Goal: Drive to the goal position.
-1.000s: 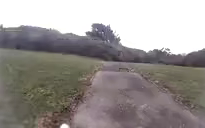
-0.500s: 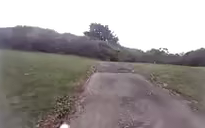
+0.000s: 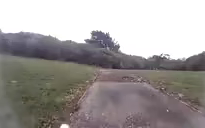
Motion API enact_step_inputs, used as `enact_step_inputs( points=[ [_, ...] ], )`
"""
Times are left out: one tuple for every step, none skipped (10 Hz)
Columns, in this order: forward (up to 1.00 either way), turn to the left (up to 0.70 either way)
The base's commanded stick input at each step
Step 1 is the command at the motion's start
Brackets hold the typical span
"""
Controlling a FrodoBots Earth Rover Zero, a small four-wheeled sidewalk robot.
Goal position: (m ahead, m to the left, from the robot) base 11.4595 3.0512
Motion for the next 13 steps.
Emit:
enact_step_inputs(
  points=[
    [1.00,0.00],
    [1.00,0.00],
    [1.00,0.00],
    [1.00,0.00],
    [1.00,0.00],
    [1.00,0.00],
    [1.00,0.00],
    [1.00,0.00],
    [1.00,0.00],
    [1.00,-0.01],
    [1.00,-0.01],
    [1.00,-0.02],
    [1.00,-0.01]
  ],
)
